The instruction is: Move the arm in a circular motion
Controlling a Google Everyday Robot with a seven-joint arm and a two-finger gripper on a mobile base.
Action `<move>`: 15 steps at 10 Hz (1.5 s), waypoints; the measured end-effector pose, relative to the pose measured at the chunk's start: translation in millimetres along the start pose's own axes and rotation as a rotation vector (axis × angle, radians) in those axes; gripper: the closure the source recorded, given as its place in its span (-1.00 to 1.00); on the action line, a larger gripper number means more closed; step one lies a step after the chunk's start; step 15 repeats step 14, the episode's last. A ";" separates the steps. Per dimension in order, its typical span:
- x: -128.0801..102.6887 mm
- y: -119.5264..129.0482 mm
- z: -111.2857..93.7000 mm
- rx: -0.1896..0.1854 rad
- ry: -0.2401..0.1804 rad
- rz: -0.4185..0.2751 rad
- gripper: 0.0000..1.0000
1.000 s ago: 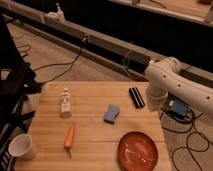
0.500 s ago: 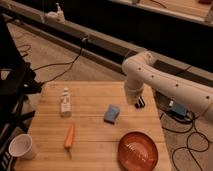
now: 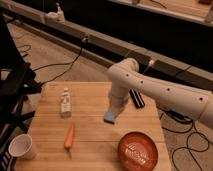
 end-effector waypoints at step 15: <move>138.4 -2.4 -14.5 -0.028 0.133 0.329 0.91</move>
